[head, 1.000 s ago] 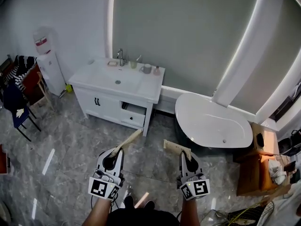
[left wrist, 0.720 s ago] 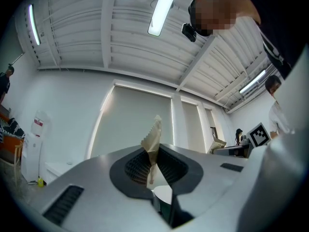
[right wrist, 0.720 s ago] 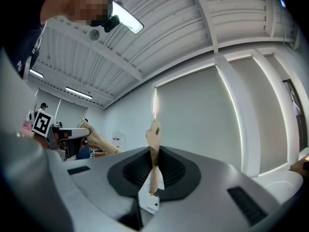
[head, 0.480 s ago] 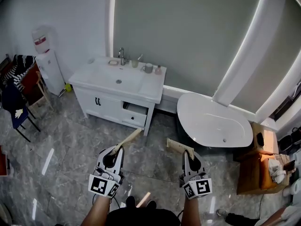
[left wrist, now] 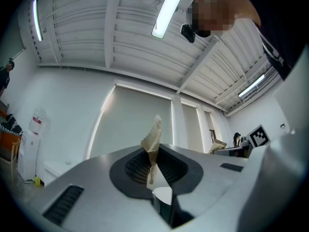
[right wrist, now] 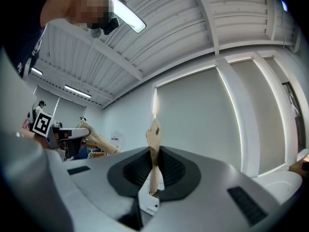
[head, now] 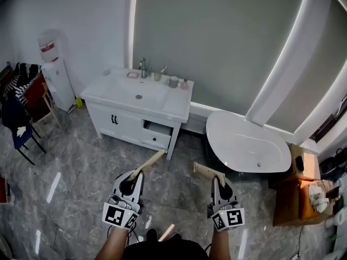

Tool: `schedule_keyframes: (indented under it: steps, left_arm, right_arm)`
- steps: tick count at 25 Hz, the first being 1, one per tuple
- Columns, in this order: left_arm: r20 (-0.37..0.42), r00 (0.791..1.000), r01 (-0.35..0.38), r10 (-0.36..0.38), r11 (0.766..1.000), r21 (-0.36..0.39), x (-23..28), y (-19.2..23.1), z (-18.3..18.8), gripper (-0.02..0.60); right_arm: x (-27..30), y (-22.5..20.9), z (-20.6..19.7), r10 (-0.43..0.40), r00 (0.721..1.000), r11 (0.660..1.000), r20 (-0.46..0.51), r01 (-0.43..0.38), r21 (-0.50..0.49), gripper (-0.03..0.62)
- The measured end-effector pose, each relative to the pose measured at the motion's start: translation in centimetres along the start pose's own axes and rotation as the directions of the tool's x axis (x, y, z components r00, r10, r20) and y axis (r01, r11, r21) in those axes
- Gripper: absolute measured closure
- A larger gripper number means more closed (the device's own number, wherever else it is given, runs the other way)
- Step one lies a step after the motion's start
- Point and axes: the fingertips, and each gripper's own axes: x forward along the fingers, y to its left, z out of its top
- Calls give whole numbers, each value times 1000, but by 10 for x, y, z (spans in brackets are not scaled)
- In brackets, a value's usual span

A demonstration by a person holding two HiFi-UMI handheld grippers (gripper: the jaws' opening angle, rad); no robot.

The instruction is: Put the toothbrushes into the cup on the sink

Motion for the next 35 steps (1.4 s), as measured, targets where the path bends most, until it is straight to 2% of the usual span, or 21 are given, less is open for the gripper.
schedule_keyframes:
  steps: [7,15,26,35]
  left_arm:
    - [1,1000,16,-16,1000,-10,-13,9,1,532]
    - [-6,1000,21,-21,1000,-11,-16,16,-1,532]
    - [-5,1000,-1,1,1000,3,5,26,-11,532]
    - [-1,1000,-20,20,1000,17,53,37,-26,532]
  right_arm:
    - [-2,22,-2,-8,1000,1000,-2,8,-1,542]
    - [-4,27,-2,-25,1000,1000,-6,25,-6,542]
    - [14,6,-11,-24,1000,1000,0,24,1,542]
    - [63,-31,-20,1,1000,1000,12,-1,10,542]
